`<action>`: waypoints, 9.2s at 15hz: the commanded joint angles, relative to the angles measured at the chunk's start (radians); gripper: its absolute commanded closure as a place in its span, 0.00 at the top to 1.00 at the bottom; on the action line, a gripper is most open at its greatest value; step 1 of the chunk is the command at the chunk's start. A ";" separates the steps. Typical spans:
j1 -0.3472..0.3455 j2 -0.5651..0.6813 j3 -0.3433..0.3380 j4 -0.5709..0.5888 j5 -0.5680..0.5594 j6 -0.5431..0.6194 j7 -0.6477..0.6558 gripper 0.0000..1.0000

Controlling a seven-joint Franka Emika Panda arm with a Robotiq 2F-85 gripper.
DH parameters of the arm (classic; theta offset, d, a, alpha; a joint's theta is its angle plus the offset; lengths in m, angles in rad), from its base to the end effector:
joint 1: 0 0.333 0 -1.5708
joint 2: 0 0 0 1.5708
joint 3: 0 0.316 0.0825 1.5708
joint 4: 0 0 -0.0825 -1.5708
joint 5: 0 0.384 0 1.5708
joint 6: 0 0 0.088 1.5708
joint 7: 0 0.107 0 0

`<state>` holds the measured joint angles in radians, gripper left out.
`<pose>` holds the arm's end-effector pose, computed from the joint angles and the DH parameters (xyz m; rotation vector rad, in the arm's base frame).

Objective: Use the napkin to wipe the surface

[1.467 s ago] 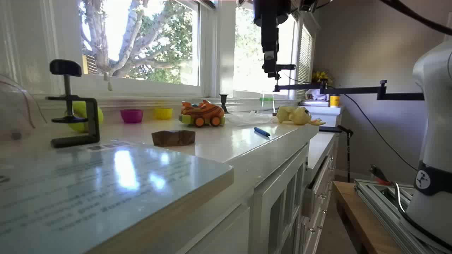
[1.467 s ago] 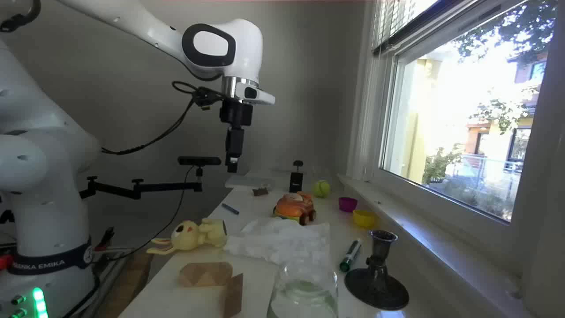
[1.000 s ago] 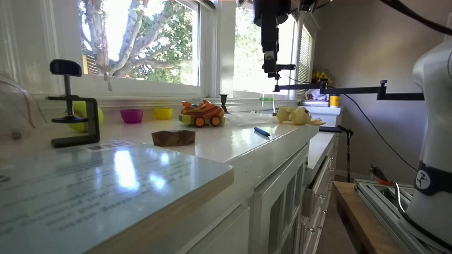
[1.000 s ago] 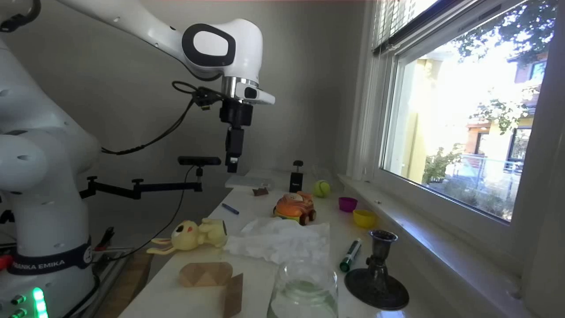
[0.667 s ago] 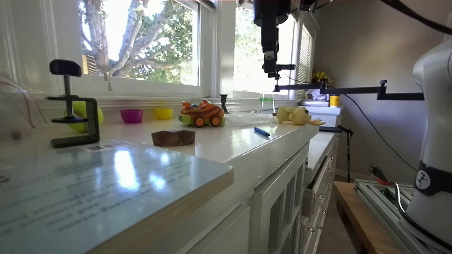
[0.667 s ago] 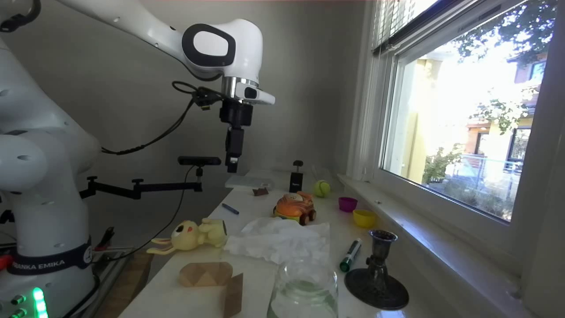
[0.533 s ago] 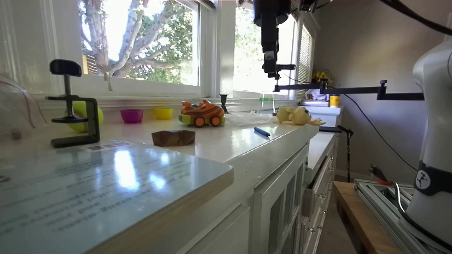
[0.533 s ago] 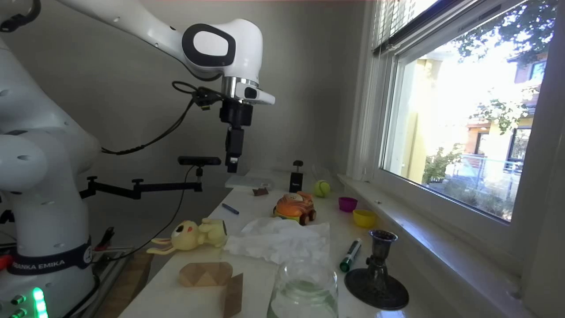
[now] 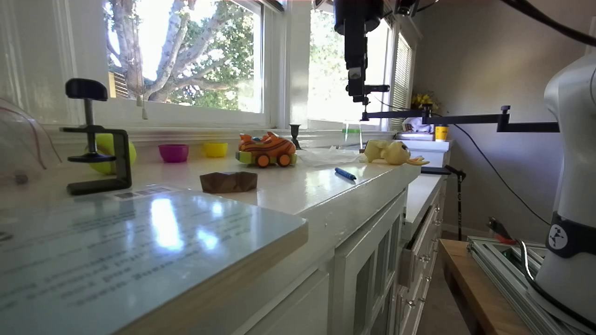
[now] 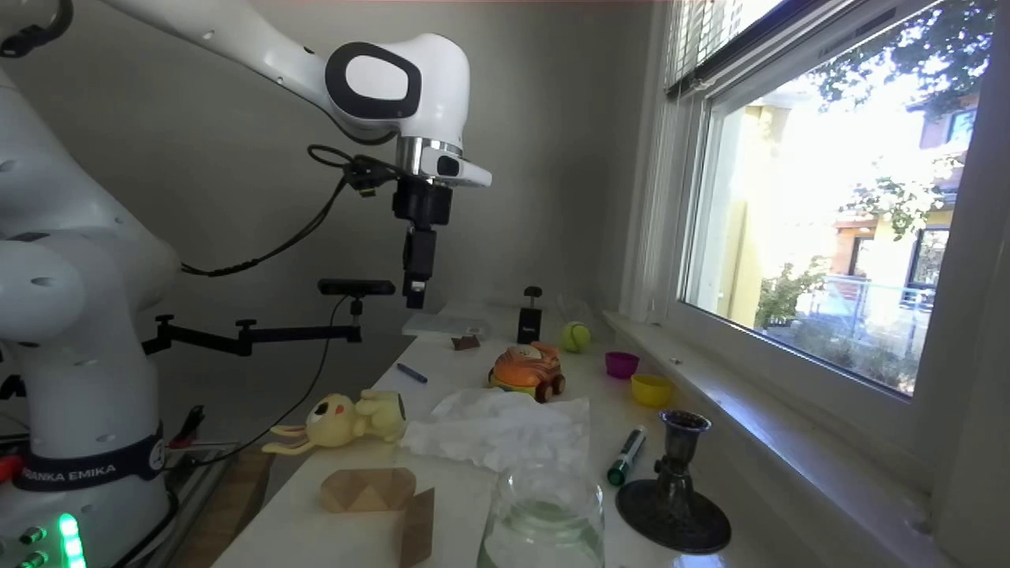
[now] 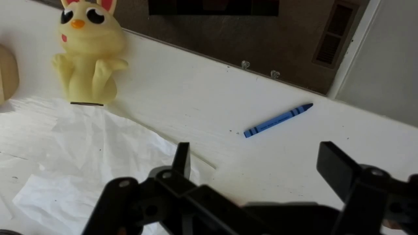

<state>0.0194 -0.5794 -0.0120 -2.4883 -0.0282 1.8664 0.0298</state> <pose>0.3690 0.0003 0.4824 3.1198 -0.0180 -0.0657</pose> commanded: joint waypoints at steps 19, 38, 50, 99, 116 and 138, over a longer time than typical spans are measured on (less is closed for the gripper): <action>-0.220 0.288 -0.043 0.116 -0.147 0.215 0.278 1.00; -0.186 0.435 -0.116 0.036 0.046 0.517 0.136 0.74; -0.179 0.415 -0.111 0.127 0.008 0.424 0.128 0.00; 0.082 0.663 0.103 0.241 0.029 0.741 -0.095 0.00; 0.072 0.621 0.095 0.251 0.094 0.617 -0.203 0.00; 0.092 0.665 0.121 0.284 -0.038 0.630 -0.096 0.00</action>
<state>0.0984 0.0520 0.0941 -2.2245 -0.0778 2.4850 -0.0759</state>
